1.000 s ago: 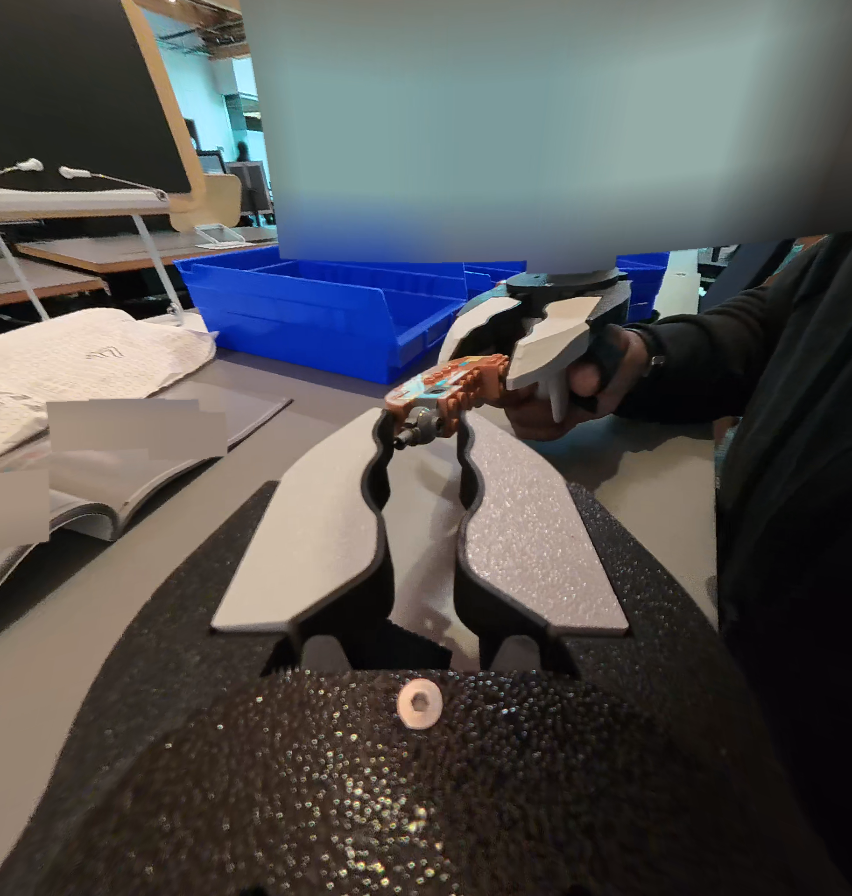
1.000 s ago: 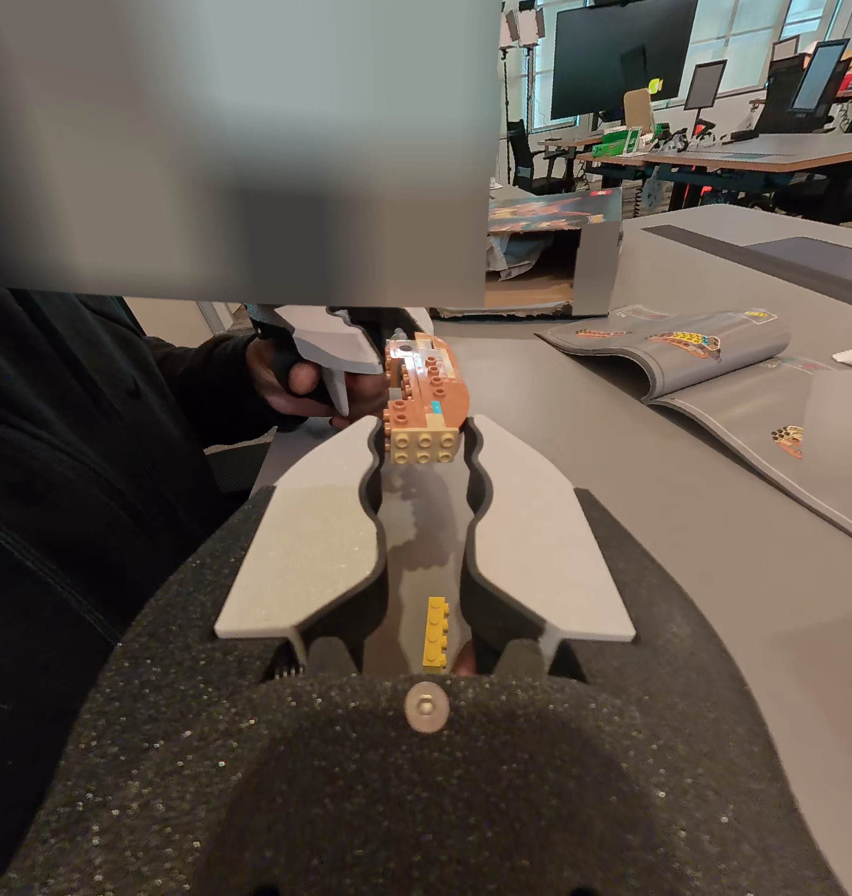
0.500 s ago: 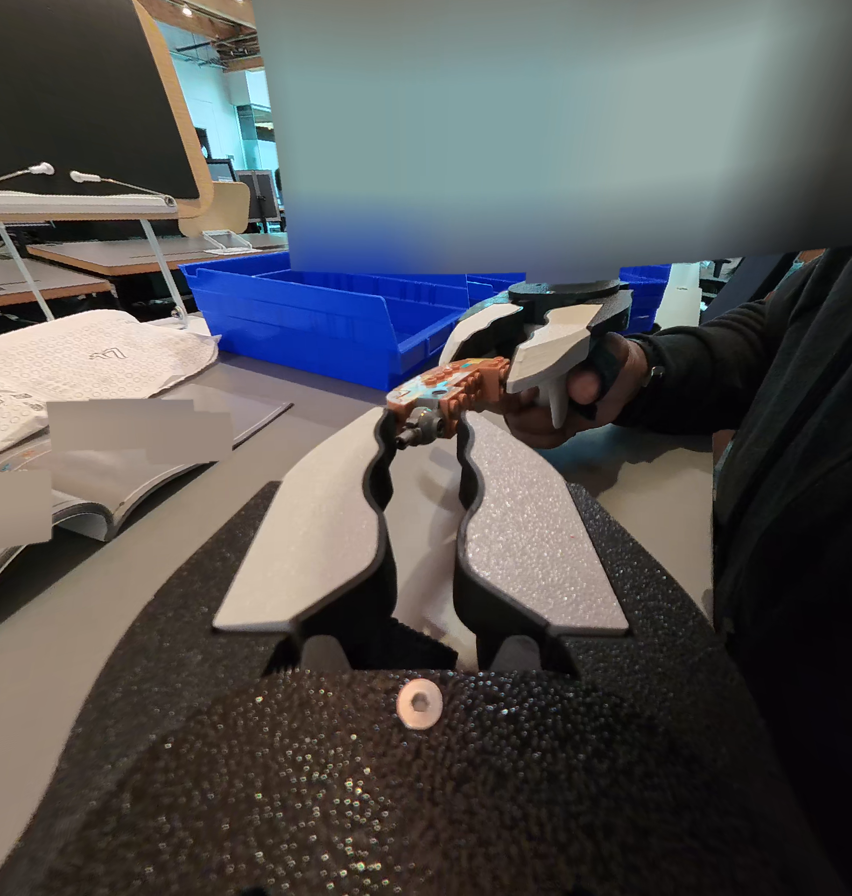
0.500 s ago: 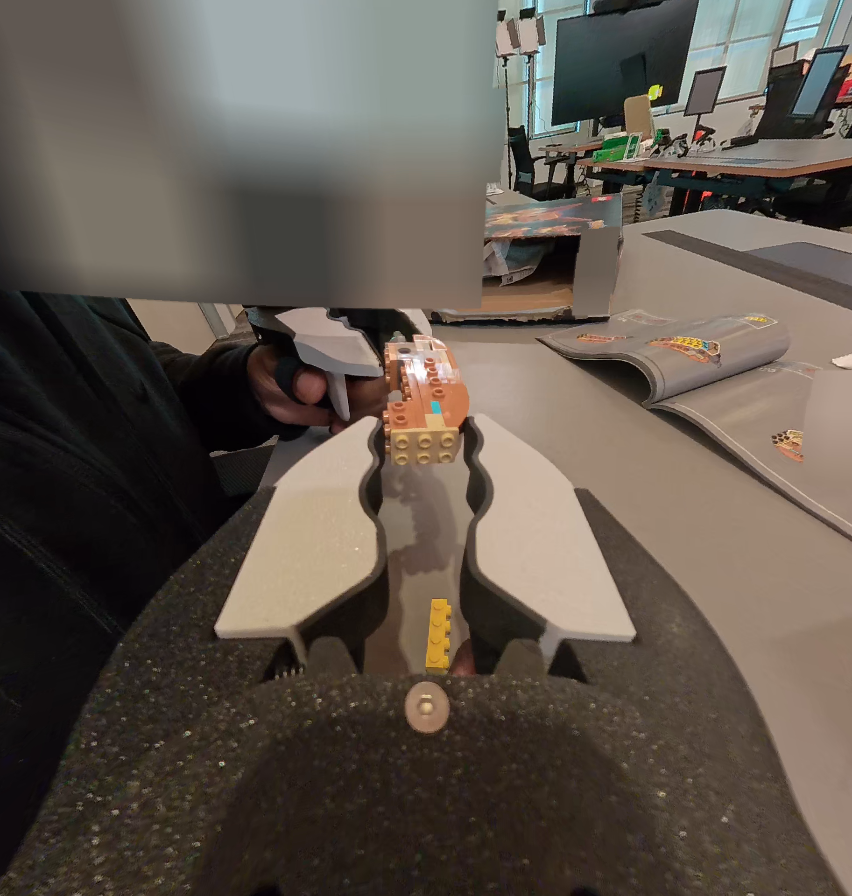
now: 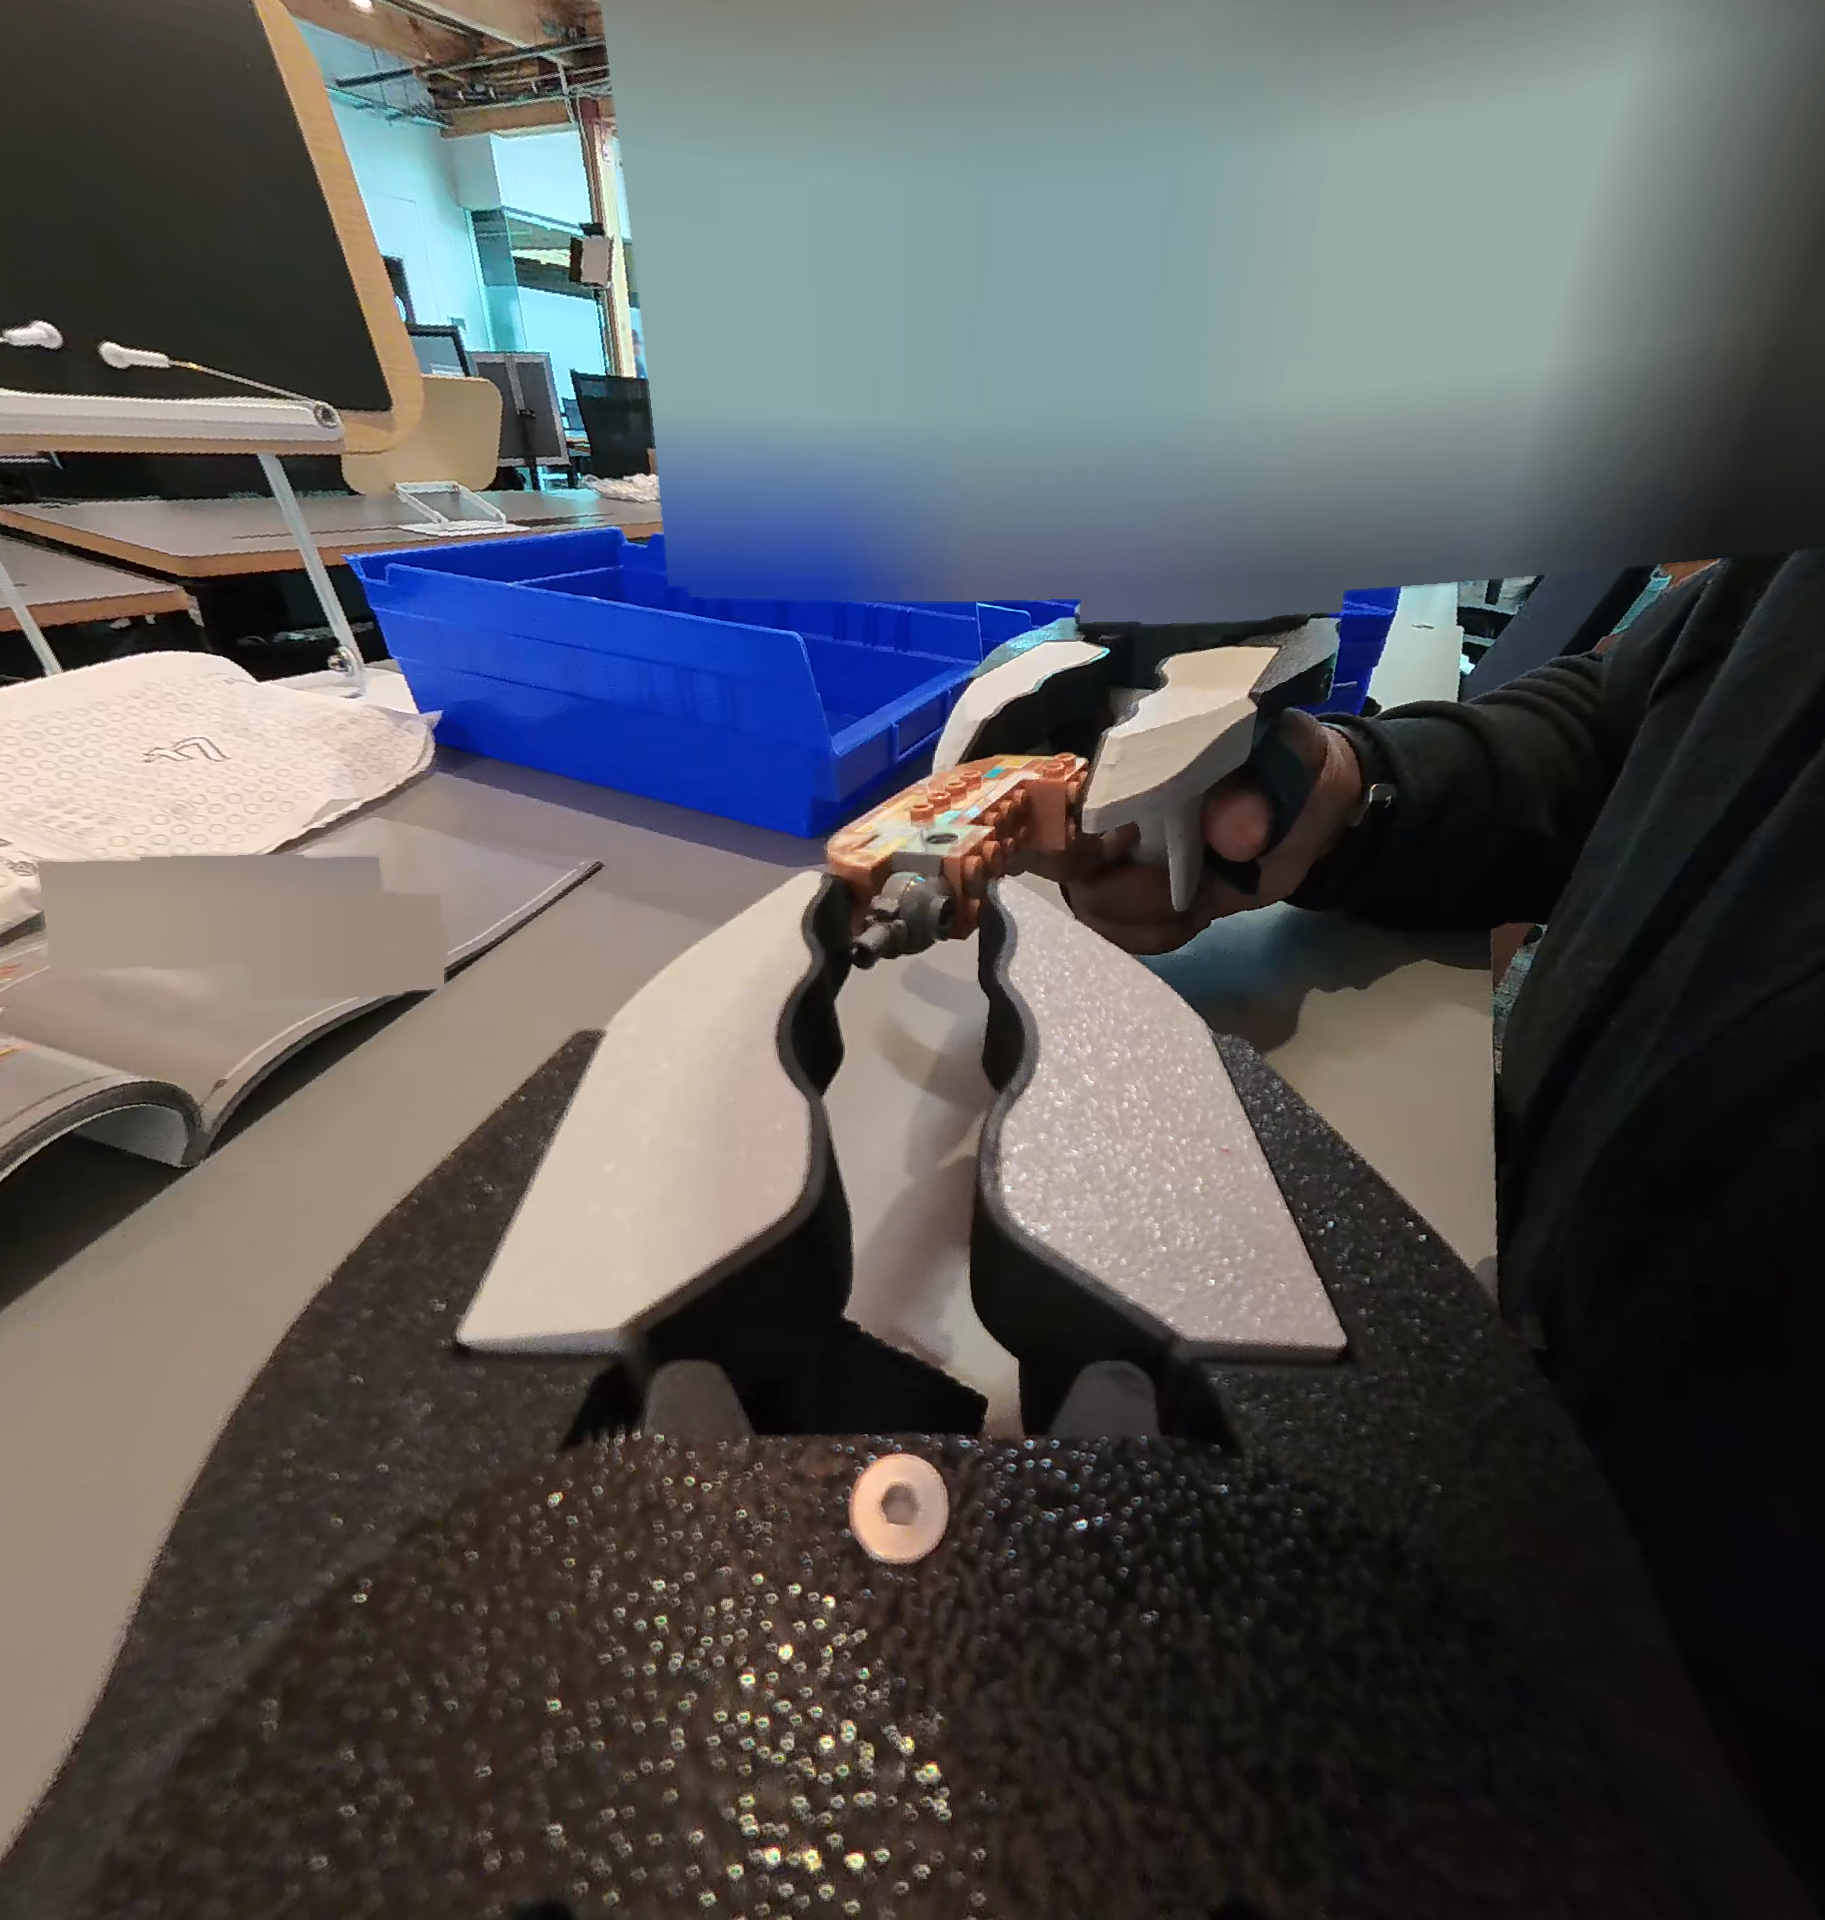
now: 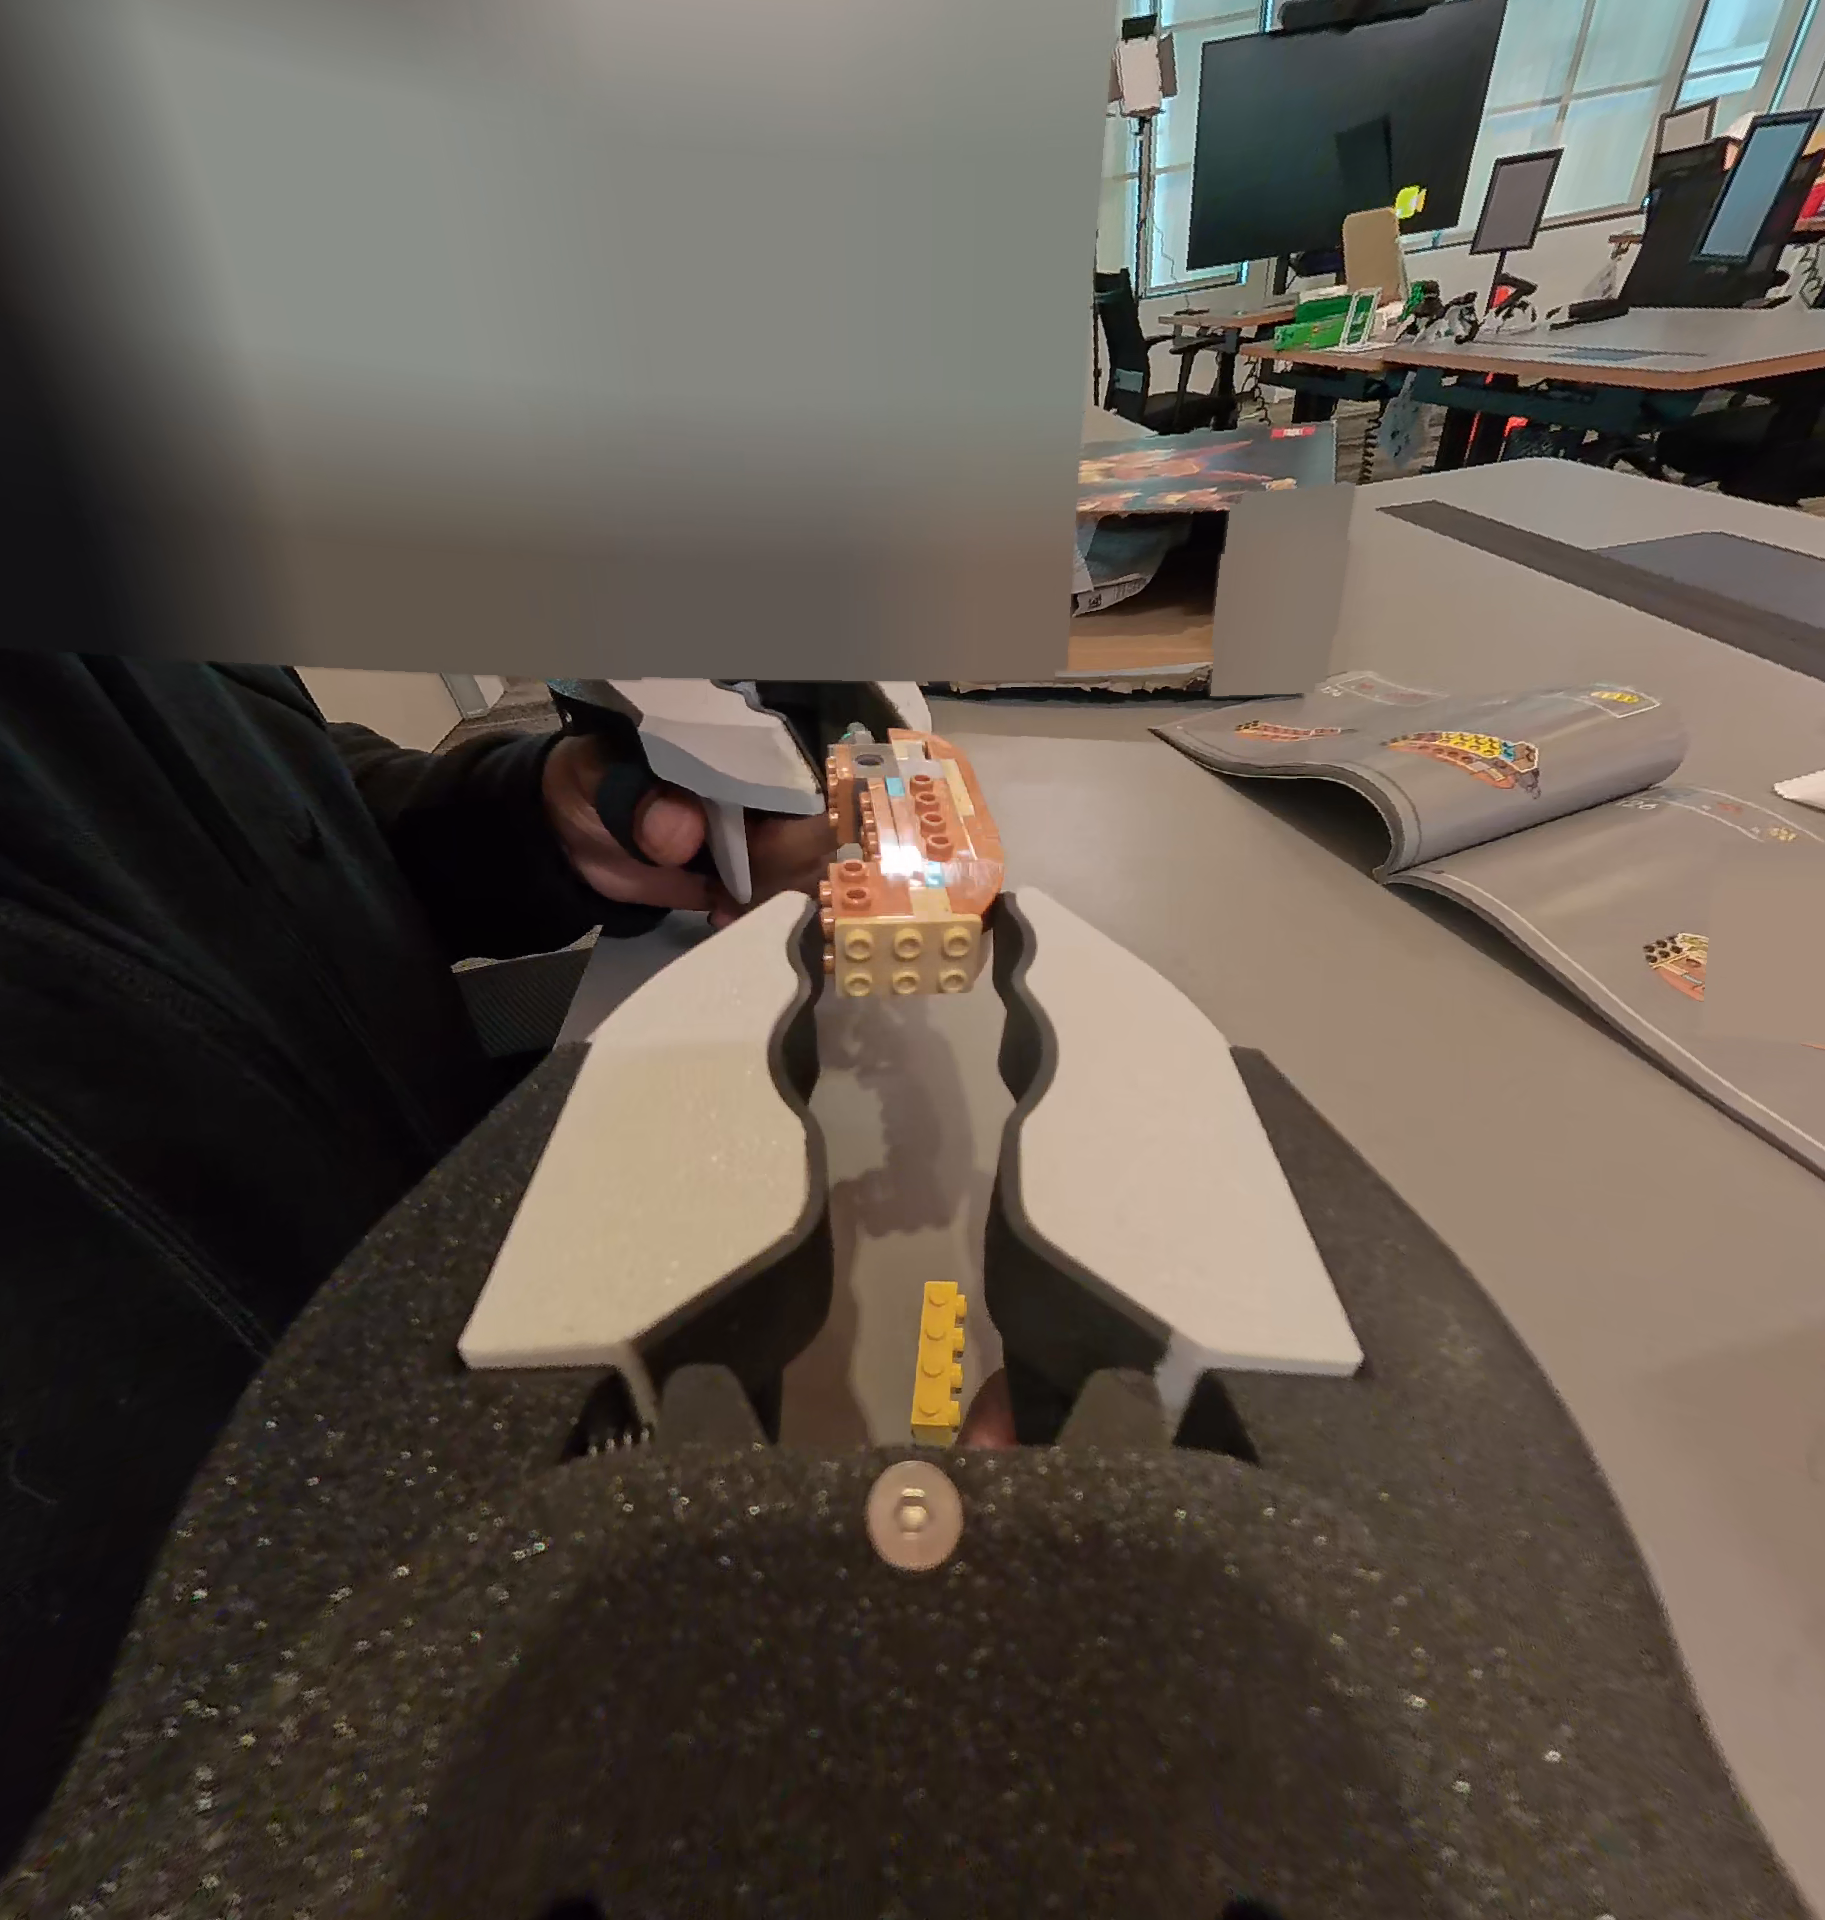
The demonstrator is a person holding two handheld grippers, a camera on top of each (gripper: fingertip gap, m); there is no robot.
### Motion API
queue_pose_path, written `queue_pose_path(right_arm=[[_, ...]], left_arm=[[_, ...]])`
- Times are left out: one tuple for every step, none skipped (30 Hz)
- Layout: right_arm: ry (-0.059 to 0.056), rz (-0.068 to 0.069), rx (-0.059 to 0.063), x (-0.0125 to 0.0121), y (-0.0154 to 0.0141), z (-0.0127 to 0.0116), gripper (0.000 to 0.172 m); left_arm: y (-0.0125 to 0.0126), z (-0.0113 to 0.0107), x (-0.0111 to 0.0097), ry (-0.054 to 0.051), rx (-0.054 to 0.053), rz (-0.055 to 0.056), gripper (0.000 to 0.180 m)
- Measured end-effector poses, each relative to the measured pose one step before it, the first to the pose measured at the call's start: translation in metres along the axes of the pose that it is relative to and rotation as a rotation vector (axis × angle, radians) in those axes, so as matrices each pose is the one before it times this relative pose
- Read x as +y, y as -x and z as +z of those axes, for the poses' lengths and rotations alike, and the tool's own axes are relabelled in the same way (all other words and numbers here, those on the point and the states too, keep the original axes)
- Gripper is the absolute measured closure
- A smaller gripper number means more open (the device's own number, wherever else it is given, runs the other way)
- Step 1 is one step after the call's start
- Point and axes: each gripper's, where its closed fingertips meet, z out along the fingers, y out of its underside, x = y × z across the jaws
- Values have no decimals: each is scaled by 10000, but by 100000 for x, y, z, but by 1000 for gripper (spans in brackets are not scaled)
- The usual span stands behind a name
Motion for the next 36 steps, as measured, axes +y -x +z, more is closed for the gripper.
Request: queue_pose_path(right_arm=[[4, -30, 13, -19, 9, -7, 140], [16, -14, 4, 11, -9, -4, 140], [8, 0, -6, 9, 0, -1, 140], [5, -5, -4, 7, 2, -4, 140], [18, -36, 6, 35, -3, 6, 140], [18, -41, 5, 35, -5, 6, 140], [6, -34, 10, 10, -6, 13, 140], [9, -41, 39, 12, -33, 37, 140], [-7, -58, 52, -6, -40, 47, 140], [4, -72, 28, 17, -21, 40, 140], [9, -49, 14, 15, 6, 18, 140], [-11, -21, 21, -28, -10, -22, 140], [-7, -4, 18, -15, -31, -27, 140], [5, 24, 2, 5, -35, -32, 140], [17, 37, 6, 26, -58, -26, 140], [31, 27, 10, 43, -61, -18, 140], [56, 48, -47, 80, 10, -4, 140], [64, 113, -98, 88, 80, 37, 141], [53, 192, -111, 99, 59, 50, 141], [47, 279, -146, 97, 69, 70, 141], [42, 390, -183, 96, 59, 58, 140], [-29, 481, -123, 13, -60, 31, 140], [-59, 533, -119, -29, -121, -24, 140], [-10, 592, -168, 22, -114, -34, 140], [46, 623, -151, 101, -157, -26, 140], [83, 606, -121, 161, -210, -24, 141], [57, 587, -170, 148, -141, -11, 141], [48, 603, -233, 140, -37, 11, 141], [57, 544, -234, 156, 7, 35, 141], [68, 422, -261, 164, 99, 56, 141], [42, 335, -292, 126, 225, 58, 141], [2, 268, -249, 46, 226, 54, 141], [62, 196, -135, 107, 113, 54, 141], [85, 101, -12, 141, -28, 49, 141], [60, 59, 21, 104, -66, 30, 141], [-21, 97, -69, -28, 31, -44, 141]], left_arm=[[-11, 6, -2, 7, 9, -11, 157], [5, 0, 1, 2, 1, -5, 157], [3, 7, 5, 4, -2, 2, 157], [-17, 3, -6, -4, 11, -5, 157], [11, 6, 10, 8, 2, -7, 157], [-1, -7, -3, -1, 10, -12, 157], [-16, -6, -19, -11, 48, -34, 157], [5, -18, -26, -10, 89, -86, 157], [80, -24, -41, -23, 66, -125, 157], [44, -47, -117, -80, 107, -91, 158], [-16, -62, -126, -91, 156, -101, 158], [-14, -15, -46, -35, 139, -136, 158], [8, 16, -4, 13, 80, -79, 158], [-21, 18, 8, 18, 70, 32, 157], [-79, 34, 41, 51, 92, 91, 156], [-85, 50, 81, 84, 113, 78, 152], [-14, 63, 112, 107, 80, 16, 147], [65, 102, 138, 119, 39, -51, 143], [105, 117, 105, 110, 35, -97, 140], [75, 176, 110, 110, 56, -91, 136], [-71, 210, 140, 133, 136, 14, 134], [-165, 229, 190, 171, 161, 197, 132], [-102, 220, 222, 203, 66, 409, 131], [47, 177, 234, 210, -70, 601, 128], [74, 135, 231, 181, -90, 719, 127], [55, 113, 186, 121, -81, 715, 126], [80, 91, 93, 35, -73, 621, 126], [69, 123, 30, -7, -44, 498, 126], [-75, 142, 38, -7, 76, 452, 126], [-67, 171, 72, 14, 82, 451, 126], [-13, 199, 178, 67, 57, 456, 127], [-28, 196, 254, 104, 69, 420, 131], [-179, 186, 113, 37, 154, 300, 137], [-200, 167, -132, -98, 141, 170, 143], [-176, 115, -338, -221, 88, 75, 152], [-226, 87, -262, -182, 116, 11, 157]])
